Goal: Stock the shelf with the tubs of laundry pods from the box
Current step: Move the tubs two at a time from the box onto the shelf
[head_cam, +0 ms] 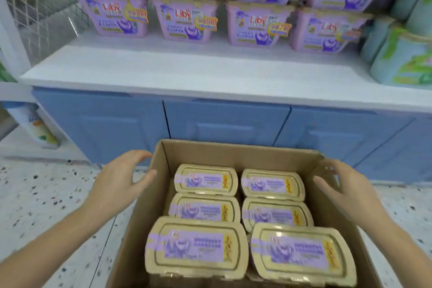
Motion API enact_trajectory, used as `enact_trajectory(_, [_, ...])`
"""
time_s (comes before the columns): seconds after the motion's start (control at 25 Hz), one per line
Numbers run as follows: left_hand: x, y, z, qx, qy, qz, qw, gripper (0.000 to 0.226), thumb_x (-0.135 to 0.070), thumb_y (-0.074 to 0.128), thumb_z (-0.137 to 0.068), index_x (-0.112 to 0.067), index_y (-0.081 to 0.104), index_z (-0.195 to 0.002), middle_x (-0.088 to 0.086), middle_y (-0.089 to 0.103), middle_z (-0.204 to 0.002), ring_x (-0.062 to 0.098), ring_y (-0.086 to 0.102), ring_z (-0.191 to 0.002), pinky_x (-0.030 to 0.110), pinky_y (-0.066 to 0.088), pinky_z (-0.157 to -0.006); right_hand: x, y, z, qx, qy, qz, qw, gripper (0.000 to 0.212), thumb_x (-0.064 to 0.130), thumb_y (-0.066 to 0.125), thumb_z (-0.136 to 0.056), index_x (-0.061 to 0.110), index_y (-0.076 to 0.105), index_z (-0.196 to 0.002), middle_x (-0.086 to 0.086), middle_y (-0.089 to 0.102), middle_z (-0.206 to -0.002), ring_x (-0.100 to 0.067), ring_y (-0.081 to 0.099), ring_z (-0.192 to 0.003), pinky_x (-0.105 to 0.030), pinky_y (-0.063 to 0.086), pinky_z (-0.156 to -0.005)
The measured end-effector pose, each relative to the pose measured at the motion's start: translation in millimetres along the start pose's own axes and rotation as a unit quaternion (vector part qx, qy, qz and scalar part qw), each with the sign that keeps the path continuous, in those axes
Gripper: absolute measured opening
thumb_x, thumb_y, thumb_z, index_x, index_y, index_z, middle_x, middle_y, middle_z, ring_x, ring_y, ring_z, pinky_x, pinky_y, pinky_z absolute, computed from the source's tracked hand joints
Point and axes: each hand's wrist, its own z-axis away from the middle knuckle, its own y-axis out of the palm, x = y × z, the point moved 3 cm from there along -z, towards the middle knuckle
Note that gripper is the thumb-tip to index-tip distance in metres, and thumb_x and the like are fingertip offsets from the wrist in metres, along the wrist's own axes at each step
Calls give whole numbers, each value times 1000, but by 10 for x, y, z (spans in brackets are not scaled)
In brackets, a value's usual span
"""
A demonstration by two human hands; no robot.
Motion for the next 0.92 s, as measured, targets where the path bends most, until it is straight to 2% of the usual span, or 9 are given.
enact_trajectory(0.12, [-32, 356, 403, 64, -32, -3, 997, 61, -55, 46, -74, -13, 61, -115, 4, 68, -113, 25, 64, -96, 32, 44, -76, -306, 275, 442, 49, 51, 1, 998, 39, 25, 63, -84, 10, 56, -119, -12, 64, -117, -32, 60, -105, -37, 45, -81])
enact_trajectory(0.24, [-11, 513, 712, 91, -77, 25, 993, 48, -36, 64, -81, -11, 57, -121, 8, 67, -114, 23, 63, -95, 32, 47, -78, -488, 394, 712, 50, 91, 0, 995, 41, 26, 61, -85, 9, 54, -122, -13, 63, -121, -33, 58, -108, -37, 45, -83])
enact_trajectory(0.36, [40, 601, 938, 113, -128, 43, 984, 54, -31, 64, -82, -10, 49, -129, 11, 65, -121, 27, 63, -105, 37, 50, -87, -573, 423, 881, 32, 119, -25, 992, 43, 23, 59, -86, 6, 52, -125, -16, 62, -121, -34, 57, -108, -37, 44, -85])
enact_trajectory(0.48, [38, 730, 1108, 183, -178, 13, 967, 58, -33, 56, -87, -17, 36, -139, 13, 65, -118, 34, 60, -104, 36, 44, -81, -590, 499, 1011, 48, 147, -49, 987, 48, 23, 58, -87, 5, 46, -130, -20, 63, -118, -38, 58, -105, -39, 45, -83])
enact_trajectory(0.6, [9, 796, 1158, 198, -242, 134, 940, 39, -26, 52, -90, -18, 45, -128, 11, 66, -105, 28, 64, -90, 39, 53, -77, -610, 588, 1077, 76, 187, -69, 977, 43, 26, 56, -89, 2, 50, -124, -20, 65, -104, -39, 58, -97, -38, 43, -75])
enact_trajectory(0.64, [9, 812, 1162, 195, -277, 196, 920, 31, -23, 52, -91, -16, 49, -121, 11, 64, -105, 25, 64, -88, 42, 57, -73, -620, 598, 1075, 80, 208, -82, 971, 38, 28, 55, -89, -1, 54, -114, -18, 64, -93, -38, 57, -91, -35, 41, -69])
enact_trajectory(0.72, [10, 849, 1174, 199, -335, 279, 878, 23, -22, 52, -91, -11, 56, -111, 13, 64, -106, 20, 63, -87, 36, 60, -66, -633, 608, 1060, 100, 244, -85, 961, 34, 32, 54, -89, -2, 56, -90, -12, 56, -72, -35, 54, -79, -34, 37, -59])
enact_trajectory(0.8, [-12, 866, 1175, 196, -360, 300, 861, 24, -22, 51, -92, -4, 62, -104, 15, 66, -101, 18, 63, -83, 27, 59, -62, -667, 646, 1050, 122, 259, -76, 955, 40, 37, 51, -90, -3, 54, -83, -16, 57, -74, -35, 53, -75, -37, 43, -62])
enact_trajectory(0.92, [-11, 874, 1165, 177, -372, 302, 860, 27, -22, 51, -92, 0, 66, -97, 17, 68, -96, 20, 63, -81, 24, 58, -60, -690, 658, 1079, 160, 273, -126, 940, 36, 38, 48, -91, 3, 53, -92, -14, 60, -85, -33, 59, -80, -44, 54, -68])
